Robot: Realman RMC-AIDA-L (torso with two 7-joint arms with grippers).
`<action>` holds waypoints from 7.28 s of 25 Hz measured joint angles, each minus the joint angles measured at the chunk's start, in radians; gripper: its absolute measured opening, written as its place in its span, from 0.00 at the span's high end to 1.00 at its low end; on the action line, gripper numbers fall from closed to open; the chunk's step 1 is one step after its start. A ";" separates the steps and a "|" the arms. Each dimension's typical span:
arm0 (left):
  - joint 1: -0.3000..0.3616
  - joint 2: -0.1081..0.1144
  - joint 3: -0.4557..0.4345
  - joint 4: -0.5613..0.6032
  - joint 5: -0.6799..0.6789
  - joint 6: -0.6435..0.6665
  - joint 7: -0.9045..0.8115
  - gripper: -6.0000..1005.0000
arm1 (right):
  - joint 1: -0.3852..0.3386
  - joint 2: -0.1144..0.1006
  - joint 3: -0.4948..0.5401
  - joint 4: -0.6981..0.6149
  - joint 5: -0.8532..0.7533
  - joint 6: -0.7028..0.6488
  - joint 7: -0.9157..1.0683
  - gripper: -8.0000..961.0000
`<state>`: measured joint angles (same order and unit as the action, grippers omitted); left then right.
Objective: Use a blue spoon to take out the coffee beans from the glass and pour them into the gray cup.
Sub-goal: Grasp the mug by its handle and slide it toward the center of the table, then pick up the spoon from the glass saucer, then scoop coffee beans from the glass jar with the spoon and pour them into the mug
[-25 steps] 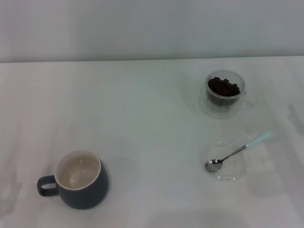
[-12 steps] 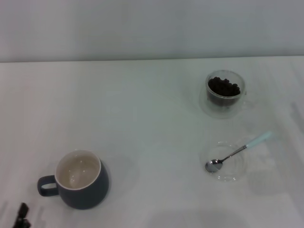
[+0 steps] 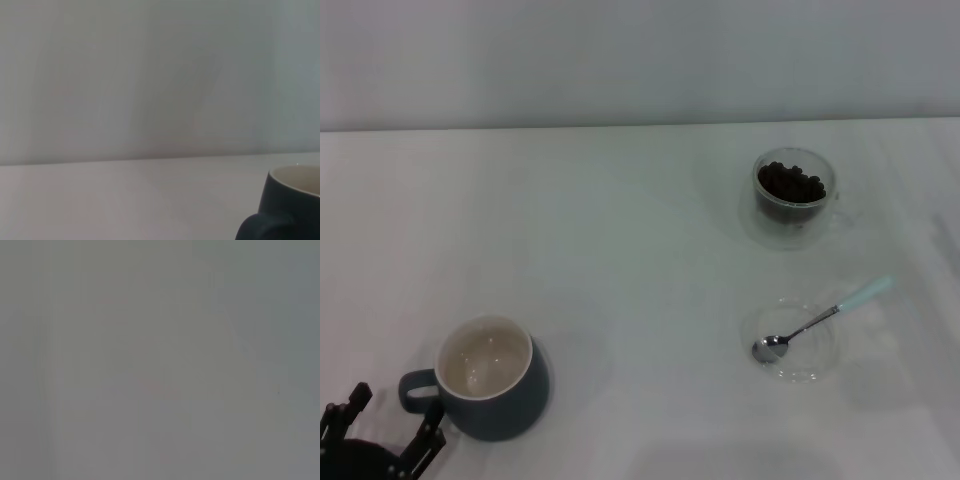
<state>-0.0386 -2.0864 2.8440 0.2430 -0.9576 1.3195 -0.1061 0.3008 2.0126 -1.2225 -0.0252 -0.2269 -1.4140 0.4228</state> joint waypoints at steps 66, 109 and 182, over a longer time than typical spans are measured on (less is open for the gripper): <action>-0.301 -0.007 -0.002 0.093 0.083 -0.261 0.014 0.86 | 0.014 0.000 0.001 -0.027 0.000 0.013 -0.008 0.09; 0.059 0.002 -0.012 0.050 -0.055 0.226 0.019 0.12 | -0.048 -0.068 -0.306 -0.015 -0.188 0.148 0.925 0.10; -0.053 0.004 -0.012 0.009 -0.285 0.151 0.002 0.12 | 0.123 -0.026 -0.101 -0.231 -0.176 0.133 0.551 0.84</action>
<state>-0.0916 -2.0828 2.8317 0.2524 -1.2430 1.4704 -0.1041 0.4237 1.9864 -1.3237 -0.2563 -0.4030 -1.2813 0.9740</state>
